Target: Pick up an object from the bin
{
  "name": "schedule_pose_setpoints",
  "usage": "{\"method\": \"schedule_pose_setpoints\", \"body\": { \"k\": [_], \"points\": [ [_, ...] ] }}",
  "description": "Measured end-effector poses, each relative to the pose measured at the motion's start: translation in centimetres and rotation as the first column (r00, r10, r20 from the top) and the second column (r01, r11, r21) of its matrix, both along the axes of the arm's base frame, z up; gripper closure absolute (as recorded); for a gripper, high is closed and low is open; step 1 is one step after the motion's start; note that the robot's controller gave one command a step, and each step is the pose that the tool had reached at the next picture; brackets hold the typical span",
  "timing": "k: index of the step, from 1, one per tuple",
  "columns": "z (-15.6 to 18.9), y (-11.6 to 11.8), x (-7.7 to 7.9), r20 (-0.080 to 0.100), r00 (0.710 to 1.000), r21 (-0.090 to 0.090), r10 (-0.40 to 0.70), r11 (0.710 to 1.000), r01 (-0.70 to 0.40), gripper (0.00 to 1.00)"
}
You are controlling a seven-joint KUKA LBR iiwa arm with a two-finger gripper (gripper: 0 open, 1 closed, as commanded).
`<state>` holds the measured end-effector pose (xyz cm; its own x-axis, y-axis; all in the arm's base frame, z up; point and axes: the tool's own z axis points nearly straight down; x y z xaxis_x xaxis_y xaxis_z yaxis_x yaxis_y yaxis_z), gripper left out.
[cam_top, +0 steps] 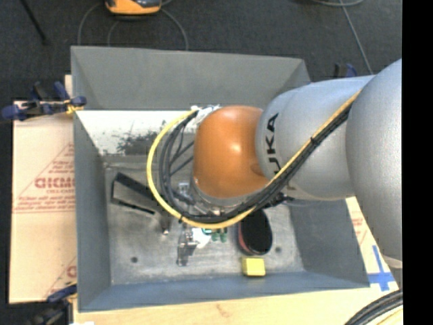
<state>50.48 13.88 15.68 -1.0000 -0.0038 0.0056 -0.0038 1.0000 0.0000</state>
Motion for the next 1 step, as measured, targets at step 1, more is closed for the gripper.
{"method": "schedule_pose_setpoints", "body": {
  "k": [1],
  "points": [
    [0.40, -0.05, 0.20, 0.007, 1.000, 0.001, -0.004, 1.000, 0.004, 0.00]
  ]
}}
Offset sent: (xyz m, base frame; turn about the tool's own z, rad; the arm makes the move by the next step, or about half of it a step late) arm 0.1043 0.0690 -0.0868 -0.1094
